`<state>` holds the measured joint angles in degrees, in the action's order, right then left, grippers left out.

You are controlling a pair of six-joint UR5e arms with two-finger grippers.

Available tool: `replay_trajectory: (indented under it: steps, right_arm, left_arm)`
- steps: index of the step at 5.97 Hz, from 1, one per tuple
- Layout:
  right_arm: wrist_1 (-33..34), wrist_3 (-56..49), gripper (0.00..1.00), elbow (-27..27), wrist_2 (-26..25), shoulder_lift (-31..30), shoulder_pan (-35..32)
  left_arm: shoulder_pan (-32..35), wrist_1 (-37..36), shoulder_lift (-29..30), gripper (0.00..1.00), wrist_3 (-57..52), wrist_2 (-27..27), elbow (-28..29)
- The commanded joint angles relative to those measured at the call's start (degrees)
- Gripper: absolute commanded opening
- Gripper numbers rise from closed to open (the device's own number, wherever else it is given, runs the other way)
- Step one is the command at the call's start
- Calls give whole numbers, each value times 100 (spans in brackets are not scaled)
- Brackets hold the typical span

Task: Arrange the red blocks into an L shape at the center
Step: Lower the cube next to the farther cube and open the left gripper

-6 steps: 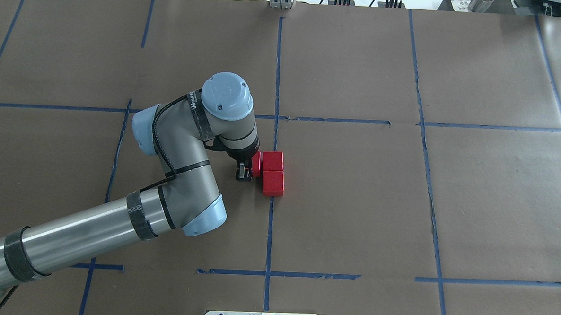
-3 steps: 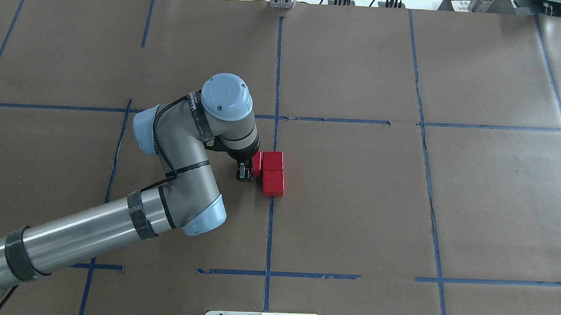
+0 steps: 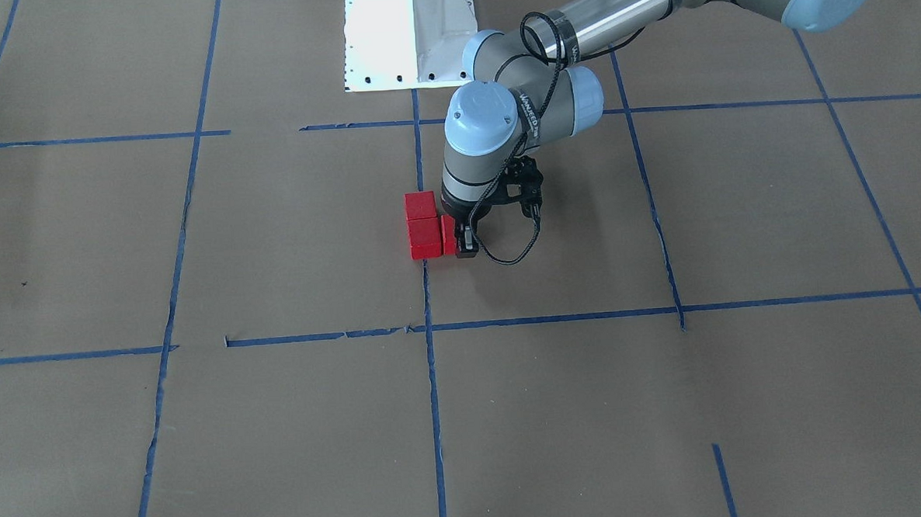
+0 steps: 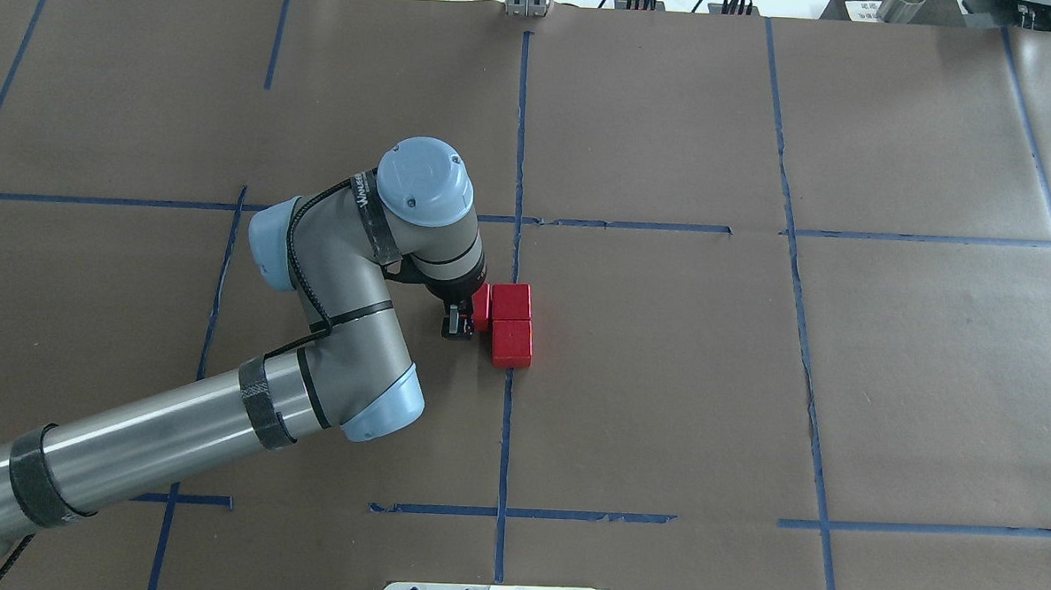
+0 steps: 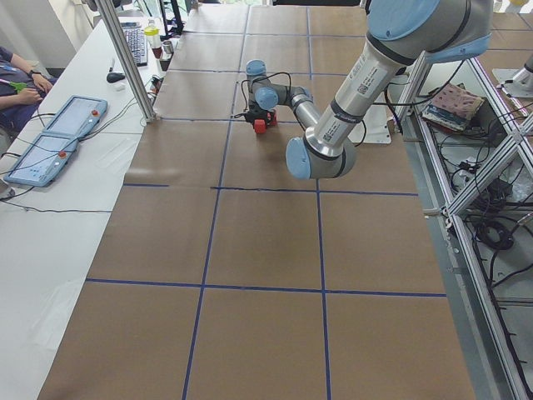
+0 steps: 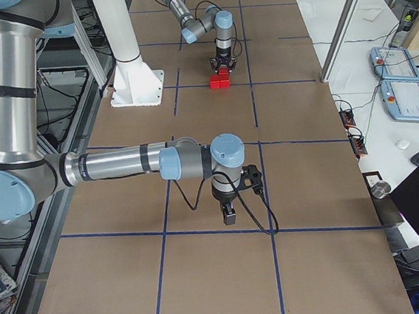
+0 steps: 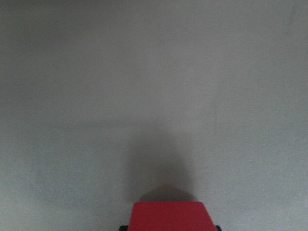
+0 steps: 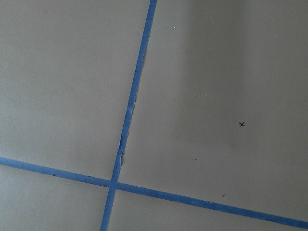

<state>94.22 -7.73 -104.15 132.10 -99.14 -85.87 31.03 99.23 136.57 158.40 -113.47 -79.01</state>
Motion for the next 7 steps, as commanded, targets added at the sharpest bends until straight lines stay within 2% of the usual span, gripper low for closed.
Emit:
replay_trajectory:
  steps: [1, 3, 4, 6, 7]
  right_arm:
    - [0, 0, 100, 9, 0, 0, 0]
    - [0, 0, 100, 0, 0, 0, 0]
    - [0, 0, 100, 0, 0, 0, 0]
    - [0, 0, 100, 0, 0, 9, 0]
    - [0, 8, 100, 0, 0, 9, 0]
  left_arm:
    - [0, 0, 27, 39, -29, 0, 0]
    - [0, 0, 27, 41, -29, 0, 9]
    - [-9, 0, 19, 47, -37, 0, 9]
    - [-9, -18, 36, 100, -360, 9, 9]
    - [-9, -35, 36, 100, -380, -9, -9]
